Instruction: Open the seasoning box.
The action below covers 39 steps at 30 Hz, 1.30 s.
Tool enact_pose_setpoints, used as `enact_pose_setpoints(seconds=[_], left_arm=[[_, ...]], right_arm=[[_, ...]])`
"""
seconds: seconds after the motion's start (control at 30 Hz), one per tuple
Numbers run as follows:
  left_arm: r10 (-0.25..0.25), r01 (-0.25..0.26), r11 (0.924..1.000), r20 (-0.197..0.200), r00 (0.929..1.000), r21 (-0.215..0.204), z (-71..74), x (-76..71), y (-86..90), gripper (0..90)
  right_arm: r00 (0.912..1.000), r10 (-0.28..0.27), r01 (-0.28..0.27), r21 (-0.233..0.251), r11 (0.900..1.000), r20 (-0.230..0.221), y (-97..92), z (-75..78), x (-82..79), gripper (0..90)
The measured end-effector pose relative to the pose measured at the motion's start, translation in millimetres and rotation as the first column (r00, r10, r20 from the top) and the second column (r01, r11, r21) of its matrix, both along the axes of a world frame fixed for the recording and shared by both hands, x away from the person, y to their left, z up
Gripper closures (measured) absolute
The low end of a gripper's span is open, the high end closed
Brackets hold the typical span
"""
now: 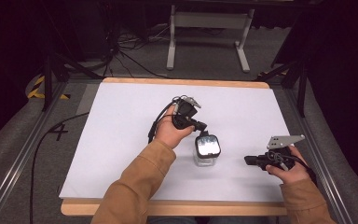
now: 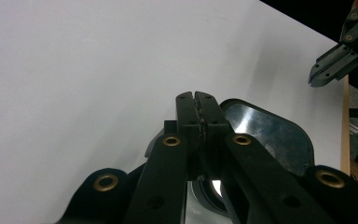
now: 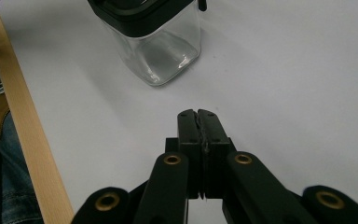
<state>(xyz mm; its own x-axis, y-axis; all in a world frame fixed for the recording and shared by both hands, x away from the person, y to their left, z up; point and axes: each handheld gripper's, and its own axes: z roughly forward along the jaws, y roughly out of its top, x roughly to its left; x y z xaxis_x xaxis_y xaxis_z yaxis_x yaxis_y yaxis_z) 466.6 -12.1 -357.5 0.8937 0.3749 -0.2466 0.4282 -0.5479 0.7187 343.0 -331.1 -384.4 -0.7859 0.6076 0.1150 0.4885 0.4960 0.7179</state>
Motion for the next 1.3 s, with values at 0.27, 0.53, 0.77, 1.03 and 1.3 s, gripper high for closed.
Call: enact_pose_setpoints(seconds=[0.27,0.53,0.77,1.03,1.3], left_arm=[[-0.013,0.013,0.9998,0.002,0.9999,0.012,-1.2,-0.3,-4.1,90.0],[-0.003,0.003,0.9998,0.01,1.0,0.022,-1.6,0.9,-5.2,89.9],[0.006,-0.006,0.9998,-0.005,1.0,0.019,-1.7,1.8,-5.6,90.0],[0.012,-0.011,0.9999,-0.018,0.9998,0.013,-2.3,2.8,-4.7,90.0],[0.017,-0.017,0.9998,-0.022,0.9996,0.003,-3.4,2.9,-4.0,90.0]], right_arm=[[1.0,0.006,-0.006,-0.004,1.0,-0.006,2.7,-0.7,0.2,89.7],[0.9999,0.011,-0.011,-0.005,0.9999,-0.003,3.5,-0.4,0.1,89.6],[0.9999,0.017,-0.017,-0.002,0.9999,-0.001,6.5,-0.2,0.1,89.7],[0.9995,0.03,-0.03,-0.007,0.9995,0.003,12.0,-0.5,0.9,89.7],[0.9987,0.049,-0.049,-0.006,0.9988,0.011,19.5,0.4,1.3,89.8]])
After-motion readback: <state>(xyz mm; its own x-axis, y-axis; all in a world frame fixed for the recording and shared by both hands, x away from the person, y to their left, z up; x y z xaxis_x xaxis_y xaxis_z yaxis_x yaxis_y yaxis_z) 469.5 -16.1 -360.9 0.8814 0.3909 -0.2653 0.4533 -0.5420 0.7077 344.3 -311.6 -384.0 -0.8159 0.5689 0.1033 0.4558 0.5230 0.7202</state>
